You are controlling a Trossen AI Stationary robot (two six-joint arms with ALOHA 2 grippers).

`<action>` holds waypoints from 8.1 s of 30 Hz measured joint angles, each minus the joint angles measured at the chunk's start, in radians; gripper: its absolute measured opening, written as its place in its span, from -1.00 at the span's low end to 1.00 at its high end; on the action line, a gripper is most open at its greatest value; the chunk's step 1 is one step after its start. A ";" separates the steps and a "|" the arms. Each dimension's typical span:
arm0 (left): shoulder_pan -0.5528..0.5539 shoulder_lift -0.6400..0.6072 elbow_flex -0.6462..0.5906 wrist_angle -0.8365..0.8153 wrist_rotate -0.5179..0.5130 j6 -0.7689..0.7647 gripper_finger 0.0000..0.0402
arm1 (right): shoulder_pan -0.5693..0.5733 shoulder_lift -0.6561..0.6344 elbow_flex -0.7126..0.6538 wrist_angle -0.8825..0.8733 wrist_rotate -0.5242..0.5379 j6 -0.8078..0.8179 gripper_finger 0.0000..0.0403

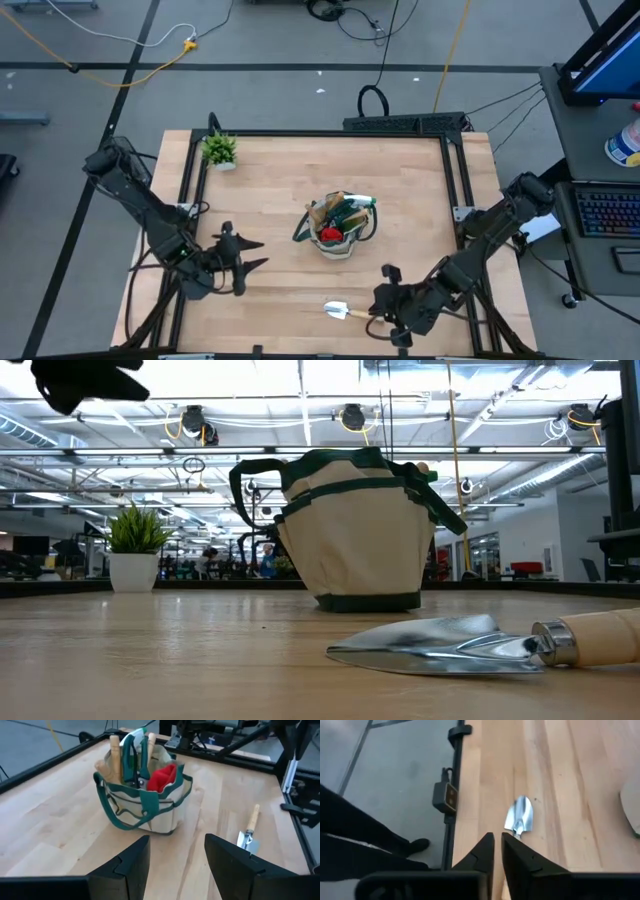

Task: Pick & Place Garden tools in Gardening bag
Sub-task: Put the light brown trowel into the light brown gardening bag

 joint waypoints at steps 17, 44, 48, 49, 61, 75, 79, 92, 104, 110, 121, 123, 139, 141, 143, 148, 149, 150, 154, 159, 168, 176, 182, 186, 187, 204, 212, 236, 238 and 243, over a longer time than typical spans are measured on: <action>0.106 -0.226 -0.184 0.160 0.170 0.221 -0.02 | -0.066 0.101 0.000 -0.053 -0.283 0.066 -0.44; 0.272 -0.316 -0.265 0.237 0.412 0.373 -0.03 | -0.100 0.262 -0.002 -0.072 -0.339 0.034 -0.43; 0.259 -0.316 -0.278 0.268 0.410 0.368 -0.03 | -0.103 0.269 -0.002 -0.058 -0.340 0.036 -0.43; 0.257 -0.316 -0.281 0.272 0.409 0.368 -0.03 | -0.103 0.273 -0.002 -0.059 -0.341 0.039 -0.43; 0.257 -0.316 -0.289 0.273 0.401 0.361 -0.02 | -0.105 0.332 -0.001 -0.021 -0.365 0.038 -0.43; 0.257 -0.316 -0.289 0.265 0.401 0.360 -0.03 | -0.103 0.390 0.000 -0.021 -0.368 0.042 -0.43; 0.257 -0.316 -0.289 0.264 0.401 0.357 -0.02 | -0.103 0.390 0.000 -0.033 -0.364 0.042 -0.45; 0.257 -0.316 -0.289 0.267 0.402 0.260 -0.03 | -0.103 0.390 0.000 -0.077 -0.359 0.042 -0.69; 0.257 -0.316 -0.289 0.298 0.402 0.110 -0.02 | -0.104 0.321 -0.003 -0.101 -0.321 0.012 -0.69; 0.257 -0.315 -0.289 0.414 0.430 0.018 -0.03 | -0.112 0.249 -0.003 -0.111 -0.230 -0.039 -0.69; 0.256 -0.312 -0.289 0.668 0.498 -0.004 -0.03 | -0.164 0.161 0.086 -0.170 -0.067 -0.237 -0.69; 0.256 -0.312 -0.289 0.683 0.498 -0.003 -0.03 | -0.172 0.161 0.138 -0.207 -0.032 -0.296 -0.69; 0.262 -0.298 -0.193 0.706 0.441 0.024 -0.03 | -0.266 0.161 0.287 -0.264 0.209 -0.888 -0.69; 0.273 -0.287 -0.148 0.667 0.441 0.057 -0.03 | -0.278 0.161 0.287 -0.265 0.250 -0.970 -0.69; 0.288 -0.271 -0.092 0.599 0.440 0.066 -0.03 | -0.290 0.161 0.287 -0.264 0.304 -1.055 -0.69; 0.335 -0.201 0.058 0.383 0.445 0.065 -0.03 | -0.319 0.161 0.288 -0.256 0.440 -1.281 -0.69; 0.345 -0.187 0.088 0.348 0.445 0.069 -0.03 | -0.324 0.161 0.288 -0.255 0.465 -1.328 -0.69; 0.354 -0.172 0.115 0.314 0.446 0.072 -0.03 | -0.329 0.161 0.288 -0.252 0.491 -1.372 -0.69; 0.389 -0.114 0.210 0.190 0.446 0.079 -0.03 | -0.353 0.161 0.288 -0.218 0.575 -1.530 -0.69; 0.448 -0.046 0.289 0.122 0.486 0.092 -0.03 | -0.373 0.161 0.288 -0.101 0.632 -1.727 -0.69; 0.550 0.055 0.391 0.009 0.674 0.133 -0.03 | -0.406 0.161 0.288 0.104 0.633 -2.044 -0.69; 0.620 0.088 0.431 -0.058 0.754 0.132 -0.03 | -0.413 0.161 0.288 0.181 0.627 -2.182 -0.69; 0.670 0.087 0.431 -0.071 0.825 0.129 -0.03 | -0.413 0.161 0.288 0.193 0.577 -2.189 -0.69; 0.693 0.087 0.431 -0.076 0.861 0.129 -0.03 | -0.413 0.161 0.288 0.211 0.576 -2.197 -0.69; 0.697 0.087 0.431 -0.077 0.870 0.129 -0.03 | -0.413 0.161 0.288 0.213 0.576 -2.204 -0.69; 0.737 0.176 0.431 -0.029 1.030 0.109 -0.03 | -0.420 0.167 0.280 0.221 0.524 -2.216 -0.69; 0.761 0.185 0.431 -0.037 1.075 0.086 -0.03 | -0.419 0.167 0.251 0.214 0.526 -2.210 -0.69; 0.748 0.186 0.431 -0.056 1.078 0.114 -0.65 | -0.416 0.167 0.250 0.216 0.574 -2.104 -0.30; 0.740 0.186 0.431 -0.069 1.060 0.114 -0.65 | -0.416 0.167 0.250 0.215 0.624 -2.103 -0.27; 0.715 0.186 0.431 -0.105 1.008 0.105 -0.65 | -0.418 0.167 0.250 0.213 0.743 -2.102 -0.26</action>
